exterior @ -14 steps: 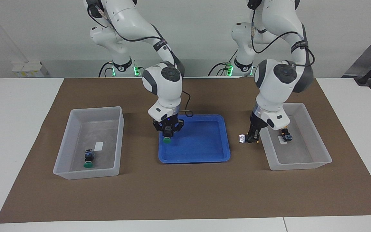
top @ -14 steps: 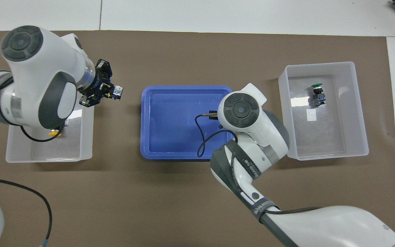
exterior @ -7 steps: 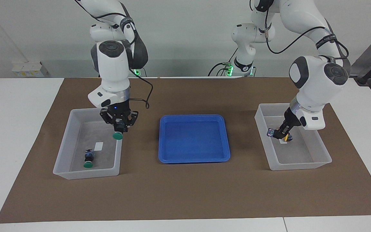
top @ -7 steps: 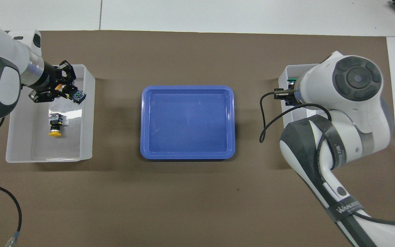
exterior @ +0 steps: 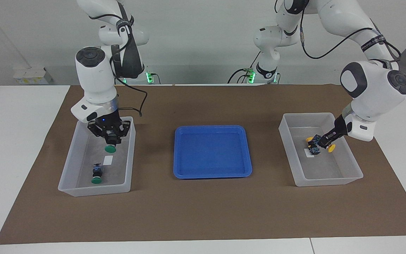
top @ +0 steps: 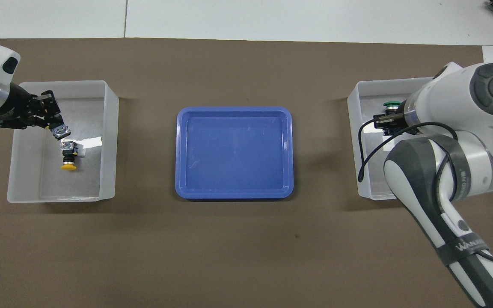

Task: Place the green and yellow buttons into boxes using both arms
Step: 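Release the yellow button in the box while the right gripper drops green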

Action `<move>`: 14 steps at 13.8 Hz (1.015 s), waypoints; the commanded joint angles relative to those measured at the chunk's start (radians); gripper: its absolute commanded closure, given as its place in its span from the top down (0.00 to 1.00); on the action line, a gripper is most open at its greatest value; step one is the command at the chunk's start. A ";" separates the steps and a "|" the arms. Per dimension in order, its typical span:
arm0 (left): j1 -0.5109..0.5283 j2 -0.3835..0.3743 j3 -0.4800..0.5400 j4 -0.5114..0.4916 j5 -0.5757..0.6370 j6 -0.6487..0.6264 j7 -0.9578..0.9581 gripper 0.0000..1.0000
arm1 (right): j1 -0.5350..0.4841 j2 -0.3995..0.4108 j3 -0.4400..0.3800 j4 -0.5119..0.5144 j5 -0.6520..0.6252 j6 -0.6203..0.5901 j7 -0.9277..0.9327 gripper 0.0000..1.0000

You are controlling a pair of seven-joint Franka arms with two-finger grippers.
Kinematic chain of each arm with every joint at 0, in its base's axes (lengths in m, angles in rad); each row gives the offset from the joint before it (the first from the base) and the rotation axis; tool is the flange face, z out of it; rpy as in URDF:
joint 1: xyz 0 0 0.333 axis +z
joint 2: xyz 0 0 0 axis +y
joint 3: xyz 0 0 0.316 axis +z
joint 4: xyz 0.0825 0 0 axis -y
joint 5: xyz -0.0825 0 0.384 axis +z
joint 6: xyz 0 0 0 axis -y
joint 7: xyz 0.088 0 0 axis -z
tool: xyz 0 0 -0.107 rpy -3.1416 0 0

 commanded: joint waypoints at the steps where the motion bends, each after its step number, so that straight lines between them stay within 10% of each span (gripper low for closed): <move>1: 0.028 -0.065 -0.002 -0.117 -0.010 0.050 0.148 0.00 | -0.064 0.009 0.013 -0.077 0.022 0.130 -0.125 0.00; 9: 0.012 -0.127 -0.003 -0.300 -0.007 0.219 0.232 0.05 | -0.124 0.171 0.012 -0.071 0.085 0.274 -0.417 0.00; 13: -0.008 -0.125 -0.003 -0.288 0.001 0.208 0.233 0.58 | -0.127 0.243 0.010 -0.071 0.085 0.351 -0.408 0.02; 14: -0.008 -0.125 -0.003 -0.284 0.001 0.202 0.233 0.61 | -0.125 0.243 0.010 -0.071 0.085 0.346 -0.408 0.23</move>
